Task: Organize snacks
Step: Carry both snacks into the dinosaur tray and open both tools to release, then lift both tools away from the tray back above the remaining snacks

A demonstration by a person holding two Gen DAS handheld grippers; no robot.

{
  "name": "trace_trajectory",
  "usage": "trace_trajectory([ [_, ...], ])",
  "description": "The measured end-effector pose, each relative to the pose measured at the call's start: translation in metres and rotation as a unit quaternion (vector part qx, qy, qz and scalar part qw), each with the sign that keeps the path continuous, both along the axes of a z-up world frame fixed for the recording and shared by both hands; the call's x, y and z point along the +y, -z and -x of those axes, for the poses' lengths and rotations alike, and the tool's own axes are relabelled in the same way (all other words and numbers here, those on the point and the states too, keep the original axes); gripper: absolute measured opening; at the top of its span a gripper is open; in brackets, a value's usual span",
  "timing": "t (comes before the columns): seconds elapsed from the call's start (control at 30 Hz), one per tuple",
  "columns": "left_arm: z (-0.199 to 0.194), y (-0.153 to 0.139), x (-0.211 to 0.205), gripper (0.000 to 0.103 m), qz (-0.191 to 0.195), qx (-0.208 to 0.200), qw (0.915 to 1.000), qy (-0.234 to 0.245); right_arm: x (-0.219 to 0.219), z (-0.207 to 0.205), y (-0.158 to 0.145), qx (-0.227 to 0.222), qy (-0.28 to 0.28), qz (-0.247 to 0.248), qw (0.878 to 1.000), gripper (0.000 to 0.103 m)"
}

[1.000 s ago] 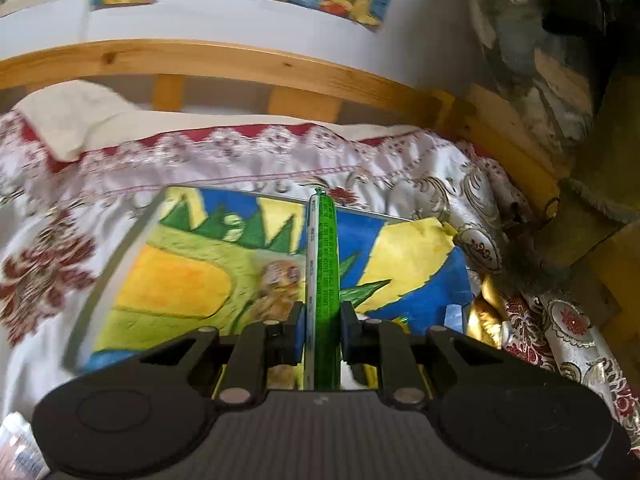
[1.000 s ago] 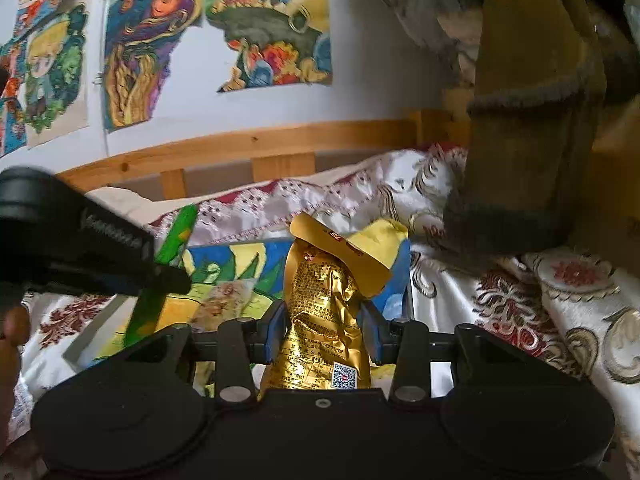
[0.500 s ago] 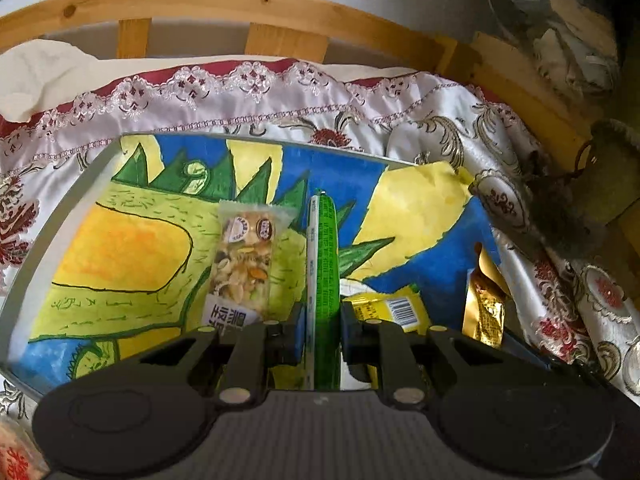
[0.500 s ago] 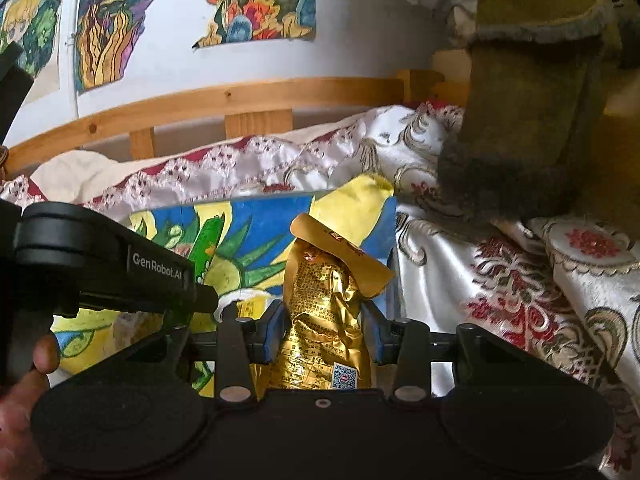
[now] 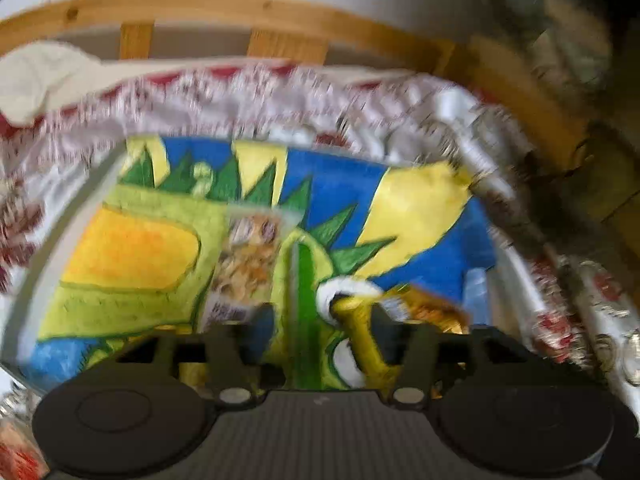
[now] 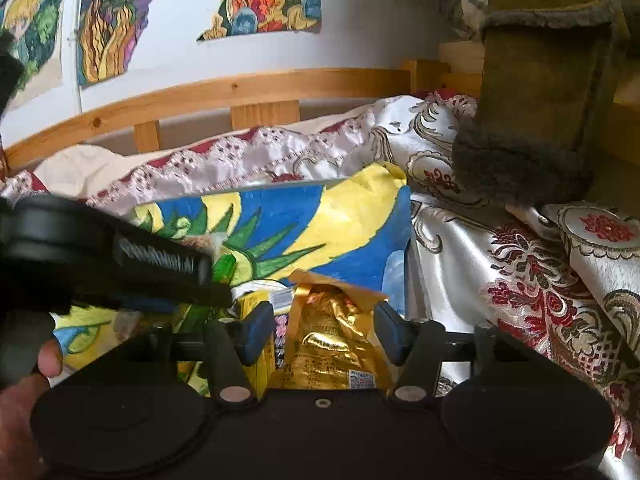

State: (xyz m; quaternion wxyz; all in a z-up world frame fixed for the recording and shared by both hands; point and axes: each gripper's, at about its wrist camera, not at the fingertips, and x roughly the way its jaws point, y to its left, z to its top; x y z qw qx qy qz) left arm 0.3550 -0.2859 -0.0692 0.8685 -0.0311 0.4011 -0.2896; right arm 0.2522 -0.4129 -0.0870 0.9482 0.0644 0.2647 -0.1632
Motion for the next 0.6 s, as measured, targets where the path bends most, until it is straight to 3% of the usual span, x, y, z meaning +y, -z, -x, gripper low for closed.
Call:
trace_trajectory([
  [0.07, 0.006, -0.015, 0.006, 0.075, -0.002, -0.024, 0.9997, -0.003, 0.0, 0.007, -0.008, -0.016, 0.006, -0.001, 1.0, 0.075],
  [0.23, 0.025, -0.052, 0.03, 0.085, 0.007, -0.064, 0.9973, -0.035, -0.001, 0.034, -0.039, -0.063, 0.014, -0.015, 0.998, 0.085],
  [0.37, 0.051, -0.078, 0.053, 0.102, 0.015, -0.106, 0.9919, -0.069, 0.003, 0.058, -0.063, -0.085, 0.015, -0.023, 0.996, 0.099],
  [0.6, 0.119, -0.101, 0.095, 0.103, -0.033, -0.188, 0.9776, -0.089, 0.026, 0.114, -0.097, -0.118, 0.038, -0.009, 0.992, 0.102],
])
